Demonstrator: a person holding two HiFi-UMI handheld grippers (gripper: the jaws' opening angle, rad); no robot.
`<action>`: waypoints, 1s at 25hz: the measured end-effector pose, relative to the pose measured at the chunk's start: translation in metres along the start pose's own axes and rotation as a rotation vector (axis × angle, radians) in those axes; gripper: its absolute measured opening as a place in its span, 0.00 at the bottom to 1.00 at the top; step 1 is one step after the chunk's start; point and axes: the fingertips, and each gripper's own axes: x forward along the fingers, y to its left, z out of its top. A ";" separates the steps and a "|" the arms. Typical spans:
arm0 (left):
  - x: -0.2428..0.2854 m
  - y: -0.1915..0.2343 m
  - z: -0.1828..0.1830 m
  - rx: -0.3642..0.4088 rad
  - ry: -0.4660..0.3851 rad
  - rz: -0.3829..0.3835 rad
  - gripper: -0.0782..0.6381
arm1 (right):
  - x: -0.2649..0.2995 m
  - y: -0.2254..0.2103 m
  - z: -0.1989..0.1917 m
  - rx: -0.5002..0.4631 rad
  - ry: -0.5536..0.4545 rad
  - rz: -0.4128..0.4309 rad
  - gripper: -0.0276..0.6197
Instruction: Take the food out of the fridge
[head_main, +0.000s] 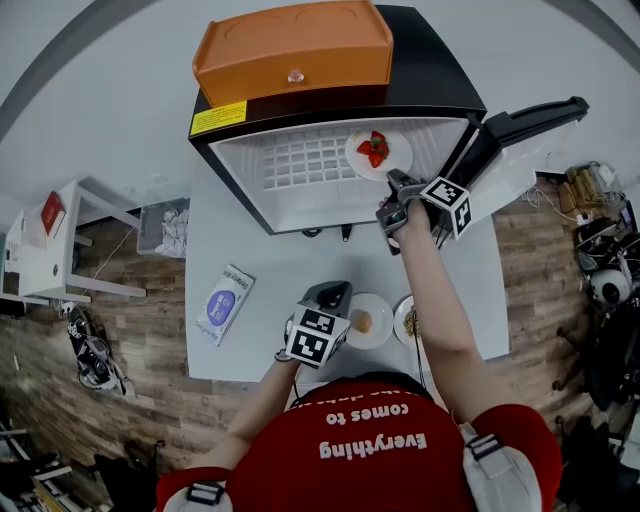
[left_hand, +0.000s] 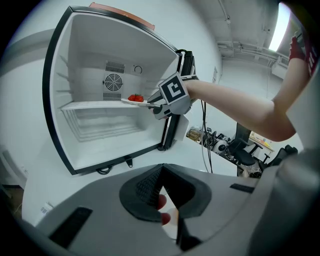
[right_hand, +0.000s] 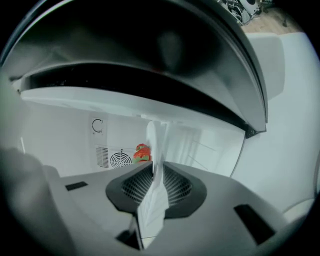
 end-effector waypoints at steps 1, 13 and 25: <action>-0.001 0.000 0.000 -0.001 0.002 -0.001 0.12 | -0.002 0.001 0.000 0.000 -0.005 0.006 0.12; -0.001 -0.009 -0.003 -0.001 0.009 -0.012 0.12 | -0.008 0.003 -0.005 0.020 0.010 0.180 0.09; -0.001 -0.007 -0.006 0.011 0.015 -0.005 0.12 | -0.008 0.004 -0.008 0.006 0.035 0.173 0.08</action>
